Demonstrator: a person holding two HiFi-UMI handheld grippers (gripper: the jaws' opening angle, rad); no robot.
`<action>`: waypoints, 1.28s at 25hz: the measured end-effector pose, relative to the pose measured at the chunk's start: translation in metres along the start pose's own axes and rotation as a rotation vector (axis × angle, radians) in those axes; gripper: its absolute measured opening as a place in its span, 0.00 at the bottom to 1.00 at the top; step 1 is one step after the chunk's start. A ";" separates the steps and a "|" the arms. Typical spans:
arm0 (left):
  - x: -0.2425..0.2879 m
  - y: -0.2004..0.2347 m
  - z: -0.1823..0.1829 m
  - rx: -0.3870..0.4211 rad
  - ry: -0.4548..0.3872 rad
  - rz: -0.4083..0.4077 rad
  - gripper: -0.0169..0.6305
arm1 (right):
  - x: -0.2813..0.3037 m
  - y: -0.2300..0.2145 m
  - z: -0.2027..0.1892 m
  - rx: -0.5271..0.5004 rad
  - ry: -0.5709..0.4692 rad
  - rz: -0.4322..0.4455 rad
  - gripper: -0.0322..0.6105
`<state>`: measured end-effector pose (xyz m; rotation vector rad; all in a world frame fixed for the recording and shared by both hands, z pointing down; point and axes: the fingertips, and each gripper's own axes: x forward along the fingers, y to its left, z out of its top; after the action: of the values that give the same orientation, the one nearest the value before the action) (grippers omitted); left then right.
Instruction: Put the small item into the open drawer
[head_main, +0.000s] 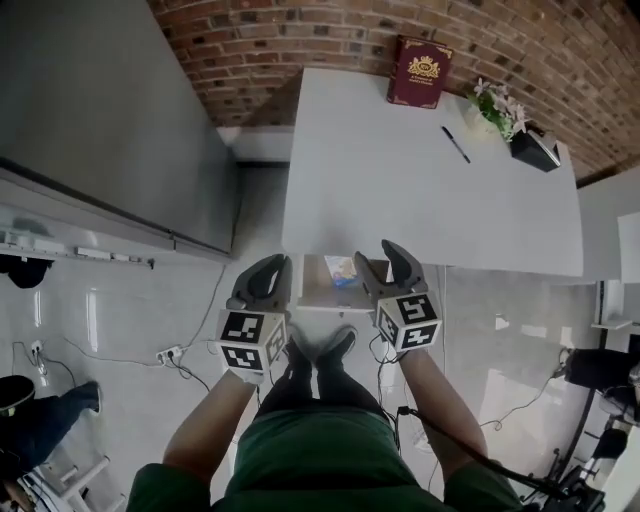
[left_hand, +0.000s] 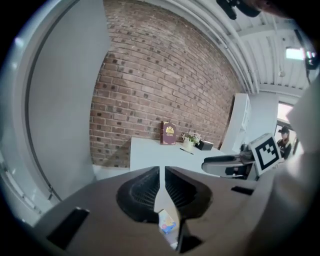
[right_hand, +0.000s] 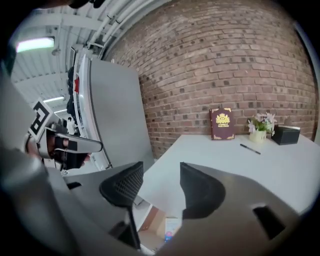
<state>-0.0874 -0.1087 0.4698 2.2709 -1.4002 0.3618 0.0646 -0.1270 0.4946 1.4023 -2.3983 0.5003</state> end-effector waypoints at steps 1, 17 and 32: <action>-0.003 -0.002 0.011 0.006 -0.019 0.000 0.07 | -0.005 0.000 0.014 -0.005 -0.016 -0.002 0.41; -0.053 -0.062 0.150 0.159 -0.302 -0.089 0.07 | -0.083 0.022 0.176 -0.063 -0.330 -0.039 0.15; -0.099 -0.104 0.242 0.211 -0.515 -0.137 0.07 | -0.143 0.043 0.247 -0.088 -0.507 -0.044 0.06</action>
<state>-0.0417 -0.1122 0.1924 2.7484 -1.4800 -0.1419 0.0699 -0.1089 0.2064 1.6982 -2.7187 0.0201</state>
